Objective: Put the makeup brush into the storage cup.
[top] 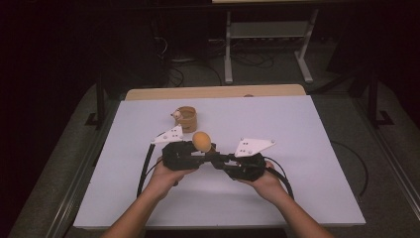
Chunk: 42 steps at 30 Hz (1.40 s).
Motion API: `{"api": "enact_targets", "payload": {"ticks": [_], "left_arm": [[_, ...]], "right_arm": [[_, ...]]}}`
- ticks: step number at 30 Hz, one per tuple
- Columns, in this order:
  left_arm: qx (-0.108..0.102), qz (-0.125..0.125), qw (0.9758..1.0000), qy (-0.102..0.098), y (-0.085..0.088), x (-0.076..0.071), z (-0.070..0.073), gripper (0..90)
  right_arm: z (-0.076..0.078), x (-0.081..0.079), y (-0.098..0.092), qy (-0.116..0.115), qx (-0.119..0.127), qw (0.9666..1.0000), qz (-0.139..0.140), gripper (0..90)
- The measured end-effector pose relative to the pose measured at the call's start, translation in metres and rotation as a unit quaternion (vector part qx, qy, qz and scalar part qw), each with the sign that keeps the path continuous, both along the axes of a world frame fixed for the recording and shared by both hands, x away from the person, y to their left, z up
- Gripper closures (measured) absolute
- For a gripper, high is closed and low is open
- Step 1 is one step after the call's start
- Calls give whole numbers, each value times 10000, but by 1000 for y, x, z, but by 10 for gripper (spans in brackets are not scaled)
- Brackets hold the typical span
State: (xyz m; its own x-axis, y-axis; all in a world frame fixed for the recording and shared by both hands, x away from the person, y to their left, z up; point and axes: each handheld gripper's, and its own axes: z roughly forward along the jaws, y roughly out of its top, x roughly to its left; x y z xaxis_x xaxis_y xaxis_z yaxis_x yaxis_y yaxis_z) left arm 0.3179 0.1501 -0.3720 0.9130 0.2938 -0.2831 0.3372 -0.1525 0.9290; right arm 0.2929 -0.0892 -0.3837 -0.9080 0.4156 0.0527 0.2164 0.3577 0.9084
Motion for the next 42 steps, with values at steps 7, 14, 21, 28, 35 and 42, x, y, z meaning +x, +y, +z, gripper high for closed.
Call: {"api": "enact_targets", "payload": {"ticks": [7,14,21,28,35,42], "left_arm": [[4,2,10000,-68,-2,-1,0,614],[-11,-16,9998,-191,-4,-2,0,615],[-64,-27,9998,-211,-5,-2,-1,615],[-83,-41,9998,-199,-5,-2,-1,618],[-89,-70,9998,-147,-4,-1,0,627],[-42,-6,9999,-102,-1,1,0,629]], "right_arm": [[-2,0,3,24,1,10000,-23,731],[-2,0,4,40,29,10000,-36,731],[-2,0,4,23,44,10000,-40,731],[-2,0,4,21,64,10000,-47,731],[-3,1,5,7,51,10000,-23,724],[-4,0,7,-15,17,10000,-10,594]]}}
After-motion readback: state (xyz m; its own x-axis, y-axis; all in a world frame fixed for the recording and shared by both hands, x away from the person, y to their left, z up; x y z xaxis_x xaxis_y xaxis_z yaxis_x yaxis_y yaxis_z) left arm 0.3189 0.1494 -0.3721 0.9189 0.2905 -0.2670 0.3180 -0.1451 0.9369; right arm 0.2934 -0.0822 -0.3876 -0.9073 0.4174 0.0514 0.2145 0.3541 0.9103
